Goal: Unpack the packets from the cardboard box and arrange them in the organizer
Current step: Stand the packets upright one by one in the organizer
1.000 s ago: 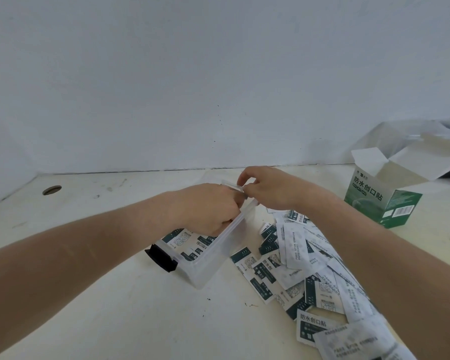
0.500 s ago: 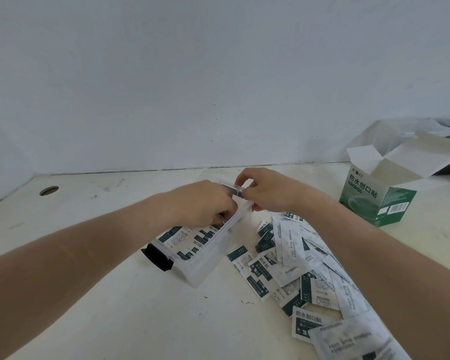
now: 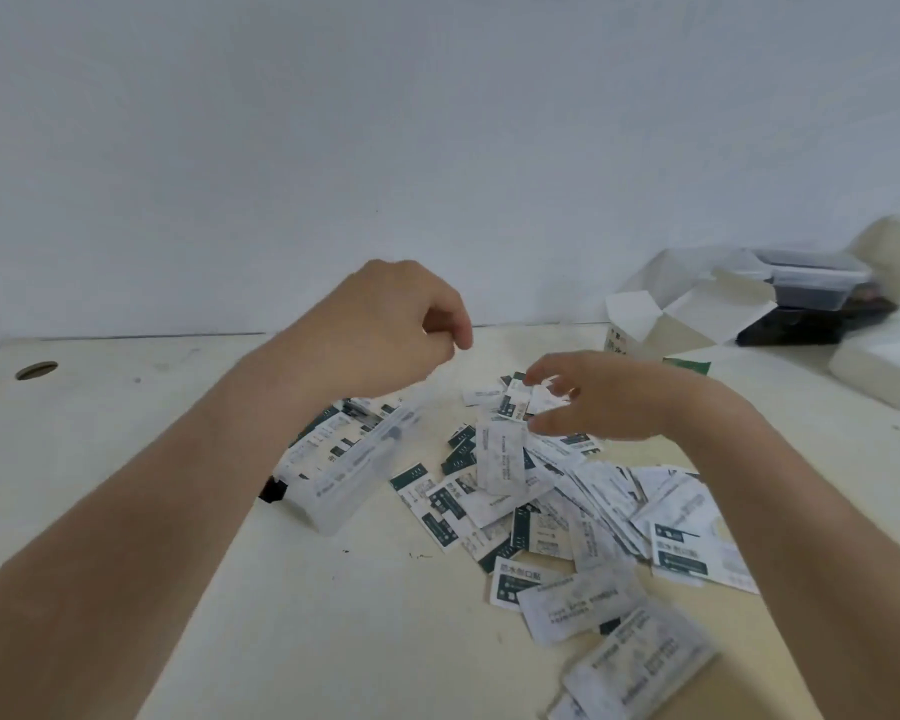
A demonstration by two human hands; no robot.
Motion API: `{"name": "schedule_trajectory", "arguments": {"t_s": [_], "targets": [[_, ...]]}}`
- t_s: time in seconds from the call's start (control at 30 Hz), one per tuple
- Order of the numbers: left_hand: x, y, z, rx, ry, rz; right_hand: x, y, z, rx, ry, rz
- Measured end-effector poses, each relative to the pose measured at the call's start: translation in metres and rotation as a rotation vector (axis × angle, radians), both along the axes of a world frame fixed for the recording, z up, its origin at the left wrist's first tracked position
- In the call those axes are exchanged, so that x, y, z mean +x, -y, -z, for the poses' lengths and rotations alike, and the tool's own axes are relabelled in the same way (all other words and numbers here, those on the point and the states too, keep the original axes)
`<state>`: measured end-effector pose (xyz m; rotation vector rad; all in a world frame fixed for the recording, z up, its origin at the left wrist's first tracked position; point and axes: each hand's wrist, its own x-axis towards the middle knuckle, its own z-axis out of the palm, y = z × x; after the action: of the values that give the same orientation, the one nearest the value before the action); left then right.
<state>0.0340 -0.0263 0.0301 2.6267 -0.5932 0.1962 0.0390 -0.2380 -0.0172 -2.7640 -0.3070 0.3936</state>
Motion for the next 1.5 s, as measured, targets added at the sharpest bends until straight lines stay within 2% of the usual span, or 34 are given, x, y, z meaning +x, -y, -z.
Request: {"name": "schedule_trajectory", "arguments": {"t_s": [0.13, 0.27, 0.4, 0.63, 0.73, 0.8, 0.87, 0.93, 0.97, 1.0, 1.07, 1.17, 1.27, 1.37, 1.43, 1.5], "targets": [[-0.025, 0.052, 0.057, 0.238, -0.084, -0.002, -0.018, 0.018, 0.031, -0.064, -0.05, 0.048], [-0.021, 0.073, 0.11, 0.404, -0.083, -0.221, -0.023, 0.018, 0.057, -0.023, 0.15, 0.113], [-0.018, 0.075, 0.125, 0.288, 0.046, -0.304, -0.021, 0.006, 0.076, -0.088, 0.42, 0.137], [-0.016, 0.062, 0.13, 0.102, 0.154, -0.353, -0.017, 0.005, 0.08, -0.011, 0.507, 0.141], [-0.019, 0.059, 0.126, -0.108, 0.121, -0.344, -0.017, 0.011, 0.08, 0.118, 0.516, 0.216], [-0.02, 0.06, 0.121, -0.44, -0.037, -0.342, -0.019, 0.016, 0.076, 0.319, 0.485, 0.293], [-0.023, 0.064, 0.115, -0.769, -0.245, -0.335, -0.022, 0.019, 0.07, 0.684, 0.375, 0.405], [-0.027, 0.07, 0.111, -0.952, -0.411, -0.326, -0.028, 0.018, 0.062, 1.109, 0.118, 0.462], [-0.03, 0.073, 0.109, -1.008, -0.46, -0.319, -0.032, 0.016, 0.059, 1.208, 0.016, 0.446], [-0.032, 0.075, 0.109, -1.047, -0.486, -0.308, -0.034, 0.013, 0.059, 1.22, -0.039, 0.413], [-0.035, 0.08, 0.11, -1.084, -0.49, -0.292, -0.038, 0.003, 0.062, 1.145, -0.029, 0.349], [-0.035, 0.081, 0.113, -1.044, -0.451, -0.298, -0.04, -0.007, 0.063, 1.017, 0.095, 0.295], [-0.037, 0.084, 0.114, -1.007, -0.44, -0.262, -0.04, -0.008, 0.062, 1.174, -0.038, 0.277], [-0.042, 0.088, 0.108, -0.885, -0.431, -0.056, -0.04, -0.006, 0.062, 1.356, -0.113, 0.321], [-0.04, 0.083, 0.105, -0.62, -0.351, -0.015, -0.038, 0.004, 0.058, 1.388, -0.092, 0.394], [-0.034, 0.071, 0.109, -0.089, -0.226, -0.101, -0.036, 0.017, 0.054, 1.322, -0.033, 0.414]]}}
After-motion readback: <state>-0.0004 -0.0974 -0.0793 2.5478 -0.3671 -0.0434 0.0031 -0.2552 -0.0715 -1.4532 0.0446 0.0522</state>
